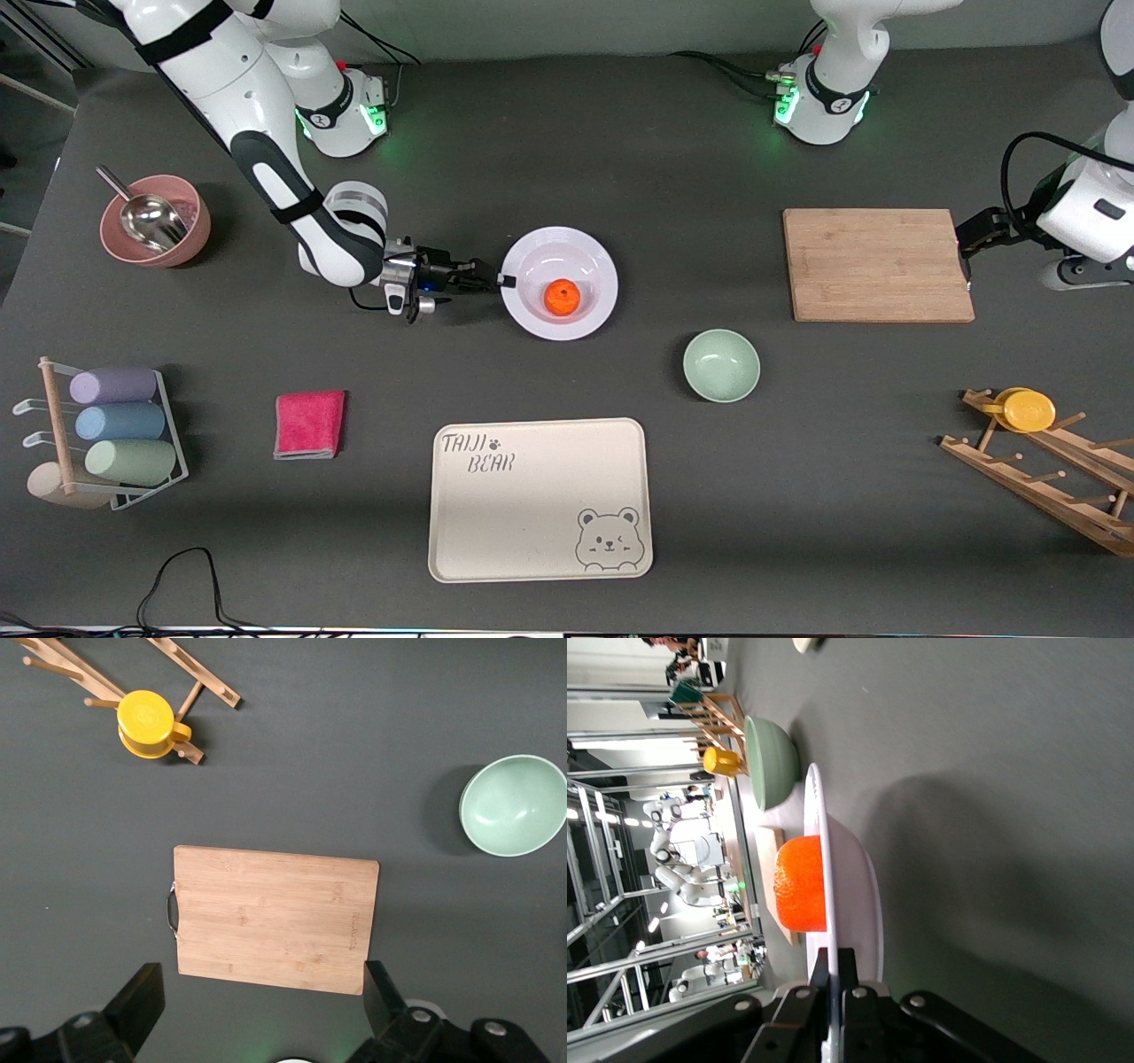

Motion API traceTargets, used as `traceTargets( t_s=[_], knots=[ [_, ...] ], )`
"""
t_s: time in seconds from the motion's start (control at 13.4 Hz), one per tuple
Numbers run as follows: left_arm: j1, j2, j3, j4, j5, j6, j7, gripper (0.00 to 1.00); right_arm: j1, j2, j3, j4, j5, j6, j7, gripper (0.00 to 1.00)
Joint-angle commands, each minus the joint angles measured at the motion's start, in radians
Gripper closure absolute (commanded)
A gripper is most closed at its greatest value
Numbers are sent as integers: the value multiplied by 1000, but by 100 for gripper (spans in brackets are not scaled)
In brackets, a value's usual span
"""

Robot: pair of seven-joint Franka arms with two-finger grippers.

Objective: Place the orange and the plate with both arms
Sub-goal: 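Carry the plate with the orange onto the bear tray with the right gripper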

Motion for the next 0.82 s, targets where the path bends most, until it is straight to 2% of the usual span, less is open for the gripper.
traceTargets(
  t_s=[0.0,0.22,0.37,0.67,0.75],
  knots=[
    [1,25,-14,18,-2,-47,20,0,-6,-50,14,42,22,7,85,100],
    [2,42,-15,18,0,-45,22,0,-26,-61,12,146,-2,5,211,100],
    [1,48,-15,18,0,-44,20,0,-29,-38,11,255,-47,7,292,100],
    [8,48,-14,19,-2,-42,20,0,-33,59,-26,511,-228,7,522,100],
    [11,54,-14,19,-2,-33,20,0,-33,80,-26,560,-249,7,554,100]
  ],
)
